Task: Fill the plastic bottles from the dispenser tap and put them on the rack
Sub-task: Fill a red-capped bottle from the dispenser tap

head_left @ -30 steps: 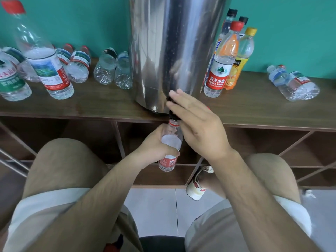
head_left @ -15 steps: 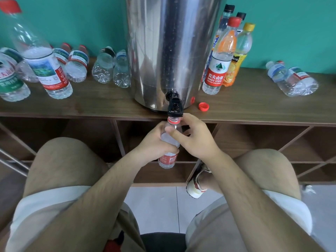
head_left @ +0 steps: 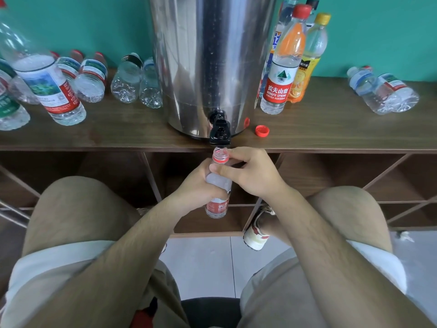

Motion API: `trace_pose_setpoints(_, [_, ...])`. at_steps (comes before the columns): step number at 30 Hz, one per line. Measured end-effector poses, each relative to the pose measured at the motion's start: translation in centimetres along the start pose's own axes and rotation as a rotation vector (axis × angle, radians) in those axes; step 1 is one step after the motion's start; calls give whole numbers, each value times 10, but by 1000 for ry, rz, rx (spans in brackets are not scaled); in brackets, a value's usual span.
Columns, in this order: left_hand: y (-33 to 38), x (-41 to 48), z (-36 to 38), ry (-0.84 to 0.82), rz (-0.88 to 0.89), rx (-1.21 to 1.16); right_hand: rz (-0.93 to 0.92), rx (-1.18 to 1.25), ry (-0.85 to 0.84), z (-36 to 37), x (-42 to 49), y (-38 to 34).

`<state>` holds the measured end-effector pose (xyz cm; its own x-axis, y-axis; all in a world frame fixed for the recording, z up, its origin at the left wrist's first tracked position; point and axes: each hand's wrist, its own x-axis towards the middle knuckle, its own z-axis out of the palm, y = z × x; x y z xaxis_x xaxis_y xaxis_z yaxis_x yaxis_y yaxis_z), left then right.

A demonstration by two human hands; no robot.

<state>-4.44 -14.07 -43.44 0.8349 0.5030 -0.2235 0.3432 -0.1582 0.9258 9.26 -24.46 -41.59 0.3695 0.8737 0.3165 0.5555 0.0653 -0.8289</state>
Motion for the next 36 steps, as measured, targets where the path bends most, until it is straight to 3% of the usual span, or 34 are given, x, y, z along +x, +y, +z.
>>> trace_pose_setpoints(36, [-4, 5, 2, 14, -93, 89, 86, 71, -26, 5, -2, 7])
